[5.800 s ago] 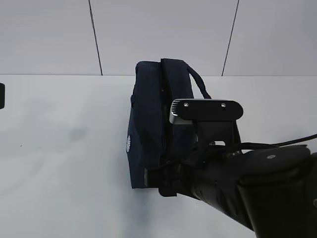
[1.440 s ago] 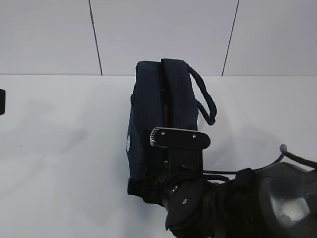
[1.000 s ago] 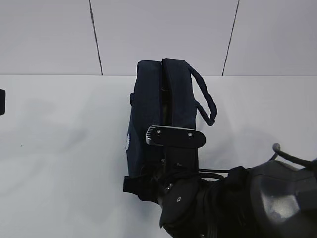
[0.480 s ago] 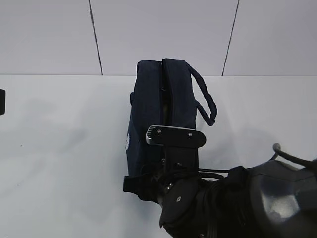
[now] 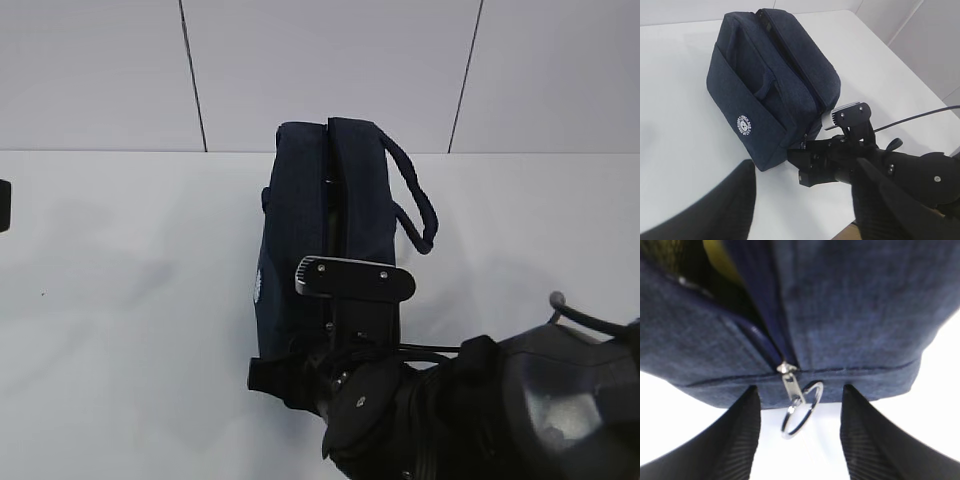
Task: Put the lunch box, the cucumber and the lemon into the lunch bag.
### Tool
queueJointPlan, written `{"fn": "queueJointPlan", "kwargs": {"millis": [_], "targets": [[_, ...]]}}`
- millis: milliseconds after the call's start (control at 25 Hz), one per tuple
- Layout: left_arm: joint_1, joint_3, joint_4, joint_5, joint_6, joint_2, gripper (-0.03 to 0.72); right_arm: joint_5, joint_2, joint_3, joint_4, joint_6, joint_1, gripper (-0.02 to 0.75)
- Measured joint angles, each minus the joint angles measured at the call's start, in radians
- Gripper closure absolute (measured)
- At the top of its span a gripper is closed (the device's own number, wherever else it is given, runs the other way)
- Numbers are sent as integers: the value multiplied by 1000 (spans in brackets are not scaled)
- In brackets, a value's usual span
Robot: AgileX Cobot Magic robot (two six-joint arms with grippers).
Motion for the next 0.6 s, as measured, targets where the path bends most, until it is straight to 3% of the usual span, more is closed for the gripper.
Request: {"fn": "queueJointPlan", "kwargs": {"millis": [600], "targets": [[0, 0, 0, 0, 0, 0, 260, -13, 4, 0, -10, 2, 0, 335]]}}
